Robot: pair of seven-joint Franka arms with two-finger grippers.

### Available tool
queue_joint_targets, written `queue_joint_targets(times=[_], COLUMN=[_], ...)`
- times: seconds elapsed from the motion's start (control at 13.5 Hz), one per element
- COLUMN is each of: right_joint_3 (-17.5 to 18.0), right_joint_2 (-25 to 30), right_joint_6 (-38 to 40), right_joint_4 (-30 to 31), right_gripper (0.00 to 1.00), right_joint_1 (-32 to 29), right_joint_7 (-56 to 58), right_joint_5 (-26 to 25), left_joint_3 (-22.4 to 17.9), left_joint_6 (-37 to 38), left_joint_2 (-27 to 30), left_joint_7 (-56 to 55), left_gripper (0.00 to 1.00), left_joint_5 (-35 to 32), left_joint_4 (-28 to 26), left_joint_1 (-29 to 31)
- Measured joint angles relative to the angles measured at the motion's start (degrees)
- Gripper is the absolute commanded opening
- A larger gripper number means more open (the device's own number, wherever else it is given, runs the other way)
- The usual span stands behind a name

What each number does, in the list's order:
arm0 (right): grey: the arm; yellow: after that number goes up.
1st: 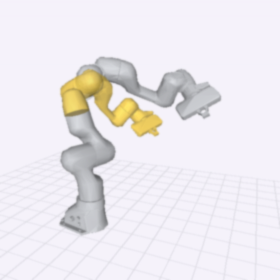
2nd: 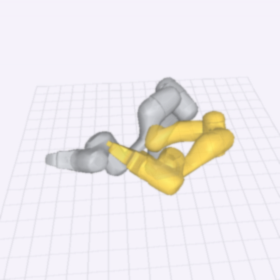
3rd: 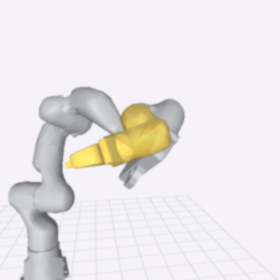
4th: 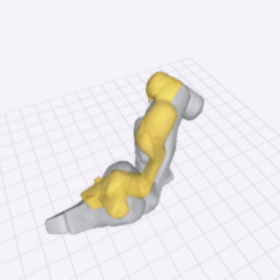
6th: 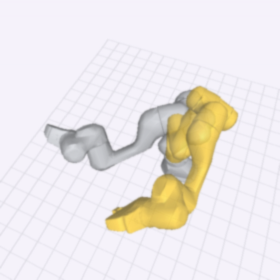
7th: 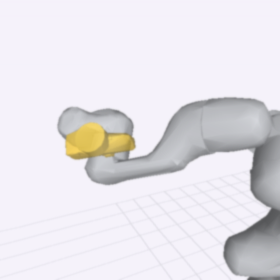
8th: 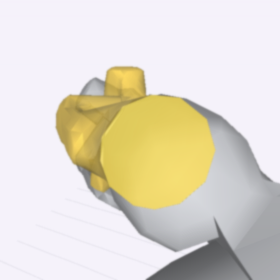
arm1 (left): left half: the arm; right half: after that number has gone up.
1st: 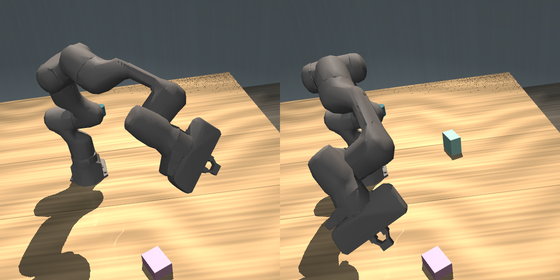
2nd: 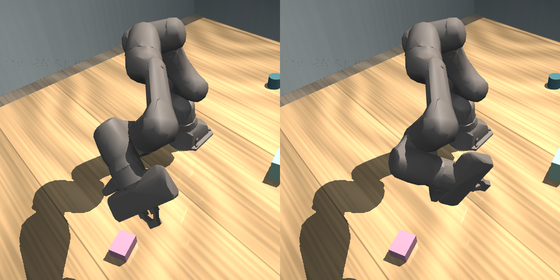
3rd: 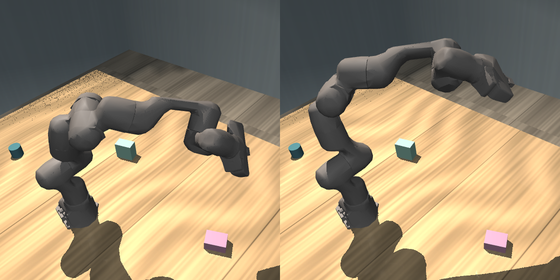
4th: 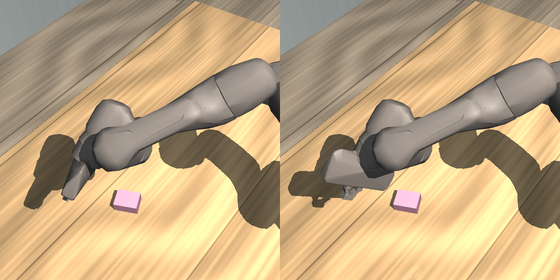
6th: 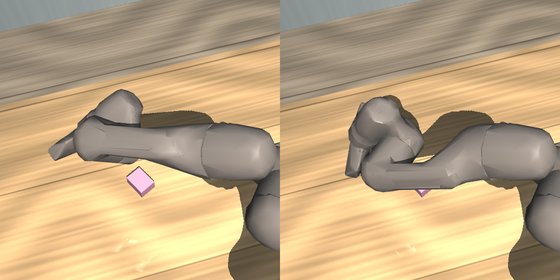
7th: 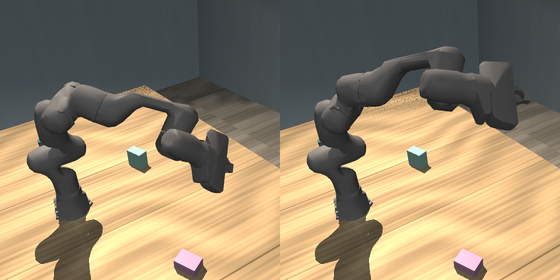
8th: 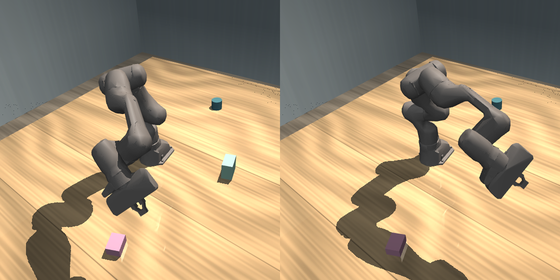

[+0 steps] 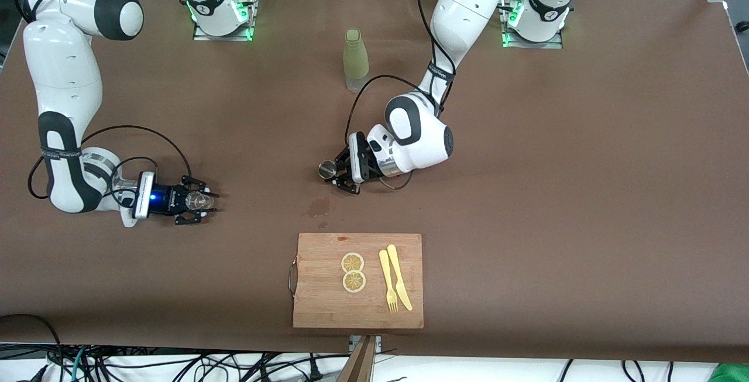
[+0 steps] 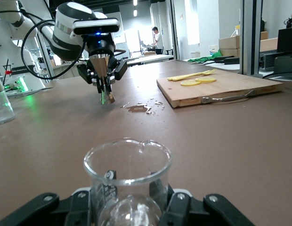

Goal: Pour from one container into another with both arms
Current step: 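Carry the steel jigger with the left gripper toward the table's middle, then bring the beaker with the right gripper beside the jigger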

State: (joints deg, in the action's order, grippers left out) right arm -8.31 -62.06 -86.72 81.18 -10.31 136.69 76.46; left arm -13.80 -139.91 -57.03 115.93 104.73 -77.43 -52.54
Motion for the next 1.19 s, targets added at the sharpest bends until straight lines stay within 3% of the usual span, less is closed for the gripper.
queue_joint_targets(times=[0.81, 1.19], right_joint_3=[1.85, 1.89], right_joint_2=[0.65, 1.52], right_joint_6=[-0.08, -0.07], right_joint_4=[-9.16, -10.20], right_gripper=[0.42, 0.43], right_joint_1=[4.96, 8.74], right_joint_7=[-15.25, -20.91], right_joint_5=[0.00, -1.14], left_joint_3=[-0.40, -0.45], left_joint_6=[-0.02, -0.02], left_joint_2=[-0.31, -0.50], left_joint_7=[-0.06, -0.06], left_gripper=[0.00, 0.00], left_joint_5=[0.00, 0.00], left_joint_4=[0.63, 0.78], left_joint_1=[-0.13, -0.13])
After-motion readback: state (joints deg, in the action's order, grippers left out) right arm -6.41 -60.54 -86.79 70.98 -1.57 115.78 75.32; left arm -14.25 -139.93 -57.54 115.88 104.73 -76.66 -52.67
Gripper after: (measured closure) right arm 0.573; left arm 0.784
